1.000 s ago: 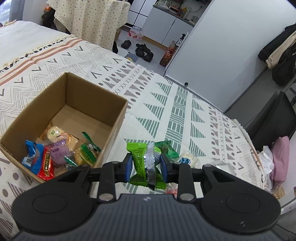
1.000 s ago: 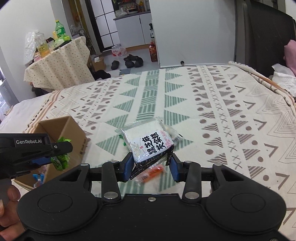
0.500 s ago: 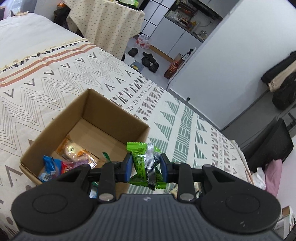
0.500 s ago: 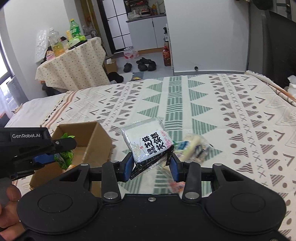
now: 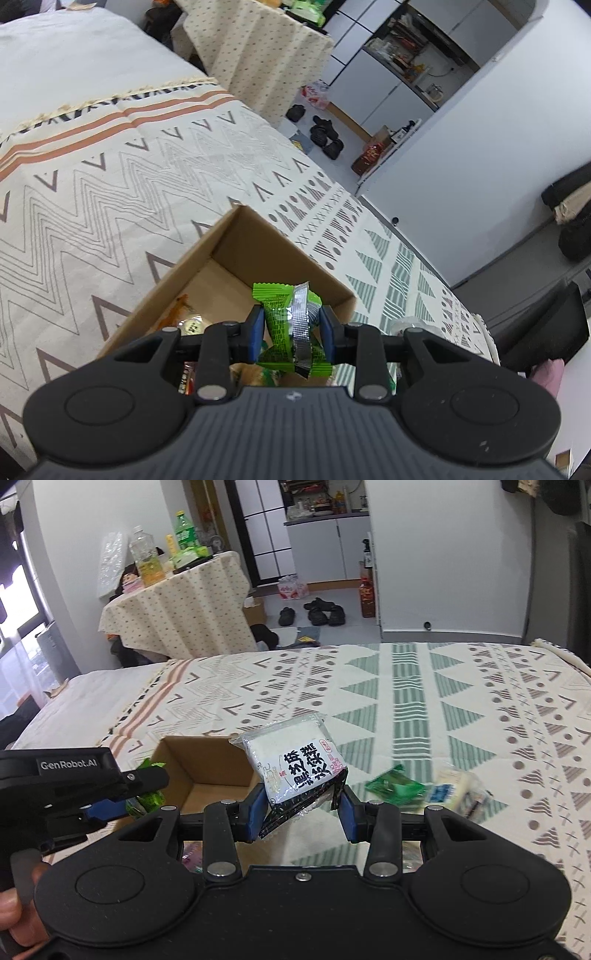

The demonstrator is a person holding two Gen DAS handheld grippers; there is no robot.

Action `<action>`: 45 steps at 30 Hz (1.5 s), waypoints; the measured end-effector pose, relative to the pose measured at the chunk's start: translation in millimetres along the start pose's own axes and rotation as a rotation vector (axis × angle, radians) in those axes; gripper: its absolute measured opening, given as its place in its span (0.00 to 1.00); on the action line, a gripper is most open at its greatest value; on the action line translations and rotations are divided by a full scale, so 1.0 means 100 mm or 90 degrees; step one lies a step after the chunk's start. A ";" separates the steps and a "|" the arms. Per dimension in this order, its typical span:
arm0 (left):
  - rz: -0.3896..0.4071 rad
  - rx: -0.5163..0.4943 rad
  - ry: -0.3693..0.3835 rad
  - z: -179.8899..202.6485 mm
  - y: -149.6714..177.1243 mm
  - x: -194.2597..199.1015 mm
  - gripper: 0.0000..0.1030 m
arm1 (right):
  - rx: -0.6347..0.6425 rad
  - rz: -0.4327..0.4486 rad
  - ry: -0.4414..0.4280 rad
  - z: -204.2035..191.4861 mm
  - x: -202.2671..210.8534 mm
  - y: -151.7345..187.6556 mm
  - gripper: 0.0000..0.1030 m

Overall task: Organize snacks
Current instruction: 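Carry both snacks over the box and open both tools to release them, then withdraw both tools from the box back toward the snack pile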

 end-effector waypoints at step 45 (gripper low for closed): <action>-0.007 -0.101 -0.028 0.60 0.38 -0.04 0.95 | -0.058 -0.006 0.105 0.64 0.31 0.21 0.99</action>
Point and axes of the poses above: each gripper's, at about its wrist camera, not at the fingertips, and x roughly against the way its jaws point, z to its right, y to its underside, the point moved 4 cm from there along -x, roughly the way its jaws point, and after that the axes turned 3 degrees about y, right-handed, at the moved point
